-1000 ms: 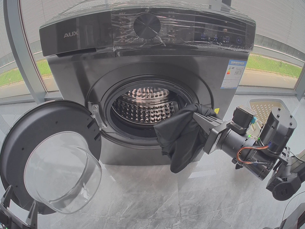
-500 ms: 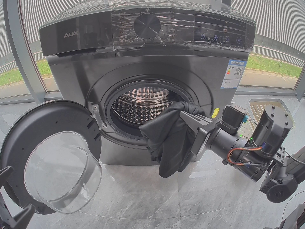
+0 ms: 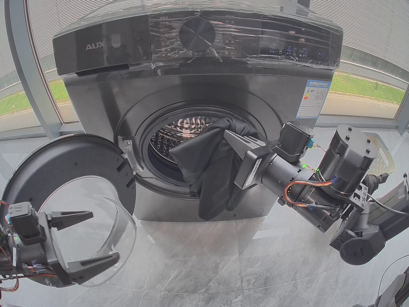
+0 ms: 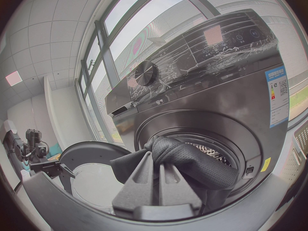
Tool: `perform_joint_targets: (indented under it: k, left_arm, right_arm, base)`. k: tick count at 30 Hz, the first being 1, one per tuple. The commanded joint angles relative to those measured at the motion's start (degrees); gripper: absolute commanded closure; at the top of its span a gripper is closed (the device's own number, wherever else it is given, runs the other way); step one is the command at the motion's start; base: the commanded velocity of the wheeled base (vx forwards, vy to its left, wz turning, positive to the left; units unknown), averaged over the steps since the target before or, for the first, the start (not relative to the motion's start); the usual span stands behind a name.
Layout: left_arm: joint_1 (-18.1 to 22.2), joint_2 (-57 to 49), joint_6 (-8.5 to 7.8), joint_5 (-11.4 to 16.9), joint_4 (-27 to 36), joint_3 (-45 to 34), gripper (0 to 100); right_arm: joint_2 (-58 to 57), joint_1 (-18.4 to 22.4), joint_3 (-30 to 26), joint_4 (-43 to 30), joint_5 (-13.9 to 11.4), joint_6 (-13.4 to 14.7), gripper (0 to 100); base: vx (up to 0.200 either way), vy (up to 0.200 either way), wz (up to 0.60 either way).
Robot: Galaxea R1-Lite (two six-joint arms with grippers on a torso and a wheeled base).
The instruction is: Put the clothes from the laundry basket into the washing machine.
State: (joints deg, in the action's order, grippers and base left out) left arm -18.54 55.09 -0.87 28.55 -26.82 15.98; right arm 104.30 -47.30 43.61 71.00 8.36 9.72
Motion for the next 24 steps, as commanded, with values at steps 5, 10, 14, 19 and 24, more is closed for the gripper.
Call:
perform_joint_targets:
  k: [5, 10, 14, 19, 24]
  left_arm:
    - [-12.13, 24.72, 3.24, -6.23, -16.16, 1.07, 0]
    - [-12.75, 29.81, 4.56, -6.58, -18.88, 1.51, 0]
    - [-15.03, 31.66, 5.96, -6.58, -19.24, 2.65, 0]
    - [-17.67, 34.03, 9.74, -6.67, -19.24, 5.46, 0]
    - [-17.84, 37.81, 9.92, -8.42, -20.64, 7.22, 0]
  right_arm:
    - [2.92, -0.34, 2.62, 0.02, 1.92, 0.22, 100]
    - [2.92, -0.07, 2.54, 0.02, 2.18, 0.22, 100]
    - [3.36, 0.19, 2.62, 0.02, 2.27, 0.22, 100]
    - [3.98, 0.1, 2.8, 0.02, 3.15, 0.22, 100]
    - [4.51, 0.1, 2.98, 0.11, 3.24, 0.22, 100]
  base:
    - [0.0, 0.0, 0.0]
    - [0.0, 0.0, 0.0]
    - [0.0, 0.0, 0.0]
    - [0.0, 0.0, 0.0]
    - [0.0, 0.0, 0.0]
